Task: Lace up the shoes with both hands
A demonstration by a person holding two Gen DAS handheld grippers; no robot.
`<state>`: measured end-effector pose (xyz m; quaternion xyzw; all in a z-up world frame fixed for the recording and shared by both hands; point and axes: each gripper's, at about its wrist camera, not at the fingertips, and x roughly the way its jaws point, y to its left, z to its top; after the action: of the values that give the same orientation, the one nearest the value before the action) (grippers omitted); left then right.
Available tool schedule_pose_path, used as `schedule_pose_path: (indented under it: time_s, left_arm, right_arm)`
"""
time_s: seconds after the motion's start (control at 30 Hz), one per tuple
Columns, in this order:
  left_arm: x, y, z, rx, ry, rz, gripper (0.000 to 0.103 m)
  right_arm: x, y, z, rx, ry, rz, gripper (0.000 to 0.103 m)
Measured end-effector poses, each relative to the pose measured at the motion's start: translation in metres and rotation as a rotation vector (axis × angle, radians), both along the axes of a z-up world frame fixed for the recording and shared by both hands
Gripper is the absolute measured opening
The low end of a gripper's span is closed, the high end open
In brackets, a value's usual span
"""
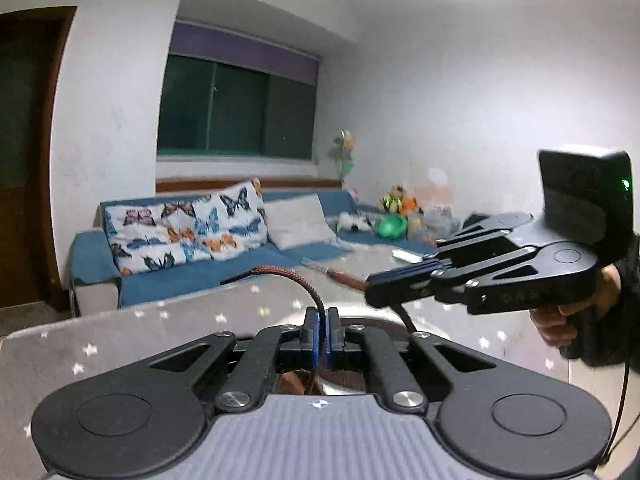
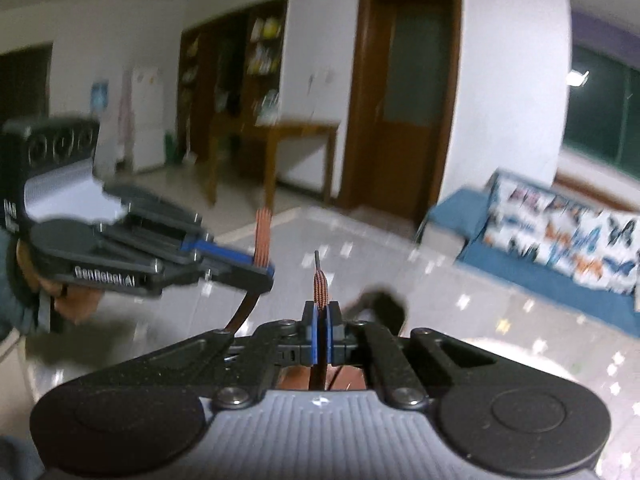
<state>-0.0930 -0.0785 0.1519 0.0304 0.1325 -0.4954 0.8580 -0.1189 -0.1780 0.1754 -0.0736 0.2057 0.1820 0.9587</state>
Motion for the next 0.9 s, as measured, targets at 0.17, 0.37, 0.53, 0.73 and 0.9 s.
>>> schedule_pose_path:
  time_s: [0.17,0.37,0.53,0.73,0.9]
  left_arm:
    - [0.010,0.001,0.020,-0.051,-0.003,0.025,0.003]
    - [0.014,0.003,0.042,-0.116,-0.018,0.024,0.003]
    - [0.015,0.001,0.061,-0.163,-0.049,0.013,0.003]
    - [0.019,-0.003,0.077,-0.195,-0.085,0.015,0.003]
    - [0.027,-0.008,0.086,-0.213,-0.097,0.015,0.003]
  right_arm:
    - [-0.006,-0.009,0.027,0.060,-0.119,-0.042,0.003]
    - [-0.003,-0.012,0.047,0.069,-0.216,-0.067,0.003]
    - [0.007,-0.016,0.059,0.076,-0.263,-0.077,0.003]
    - [0.018,-0.021,0.073,0.082,-0.311,-0.086,0.003]
    - [0.021,-0.022,0.085,0.085,-0.350,-0.085,0.003]
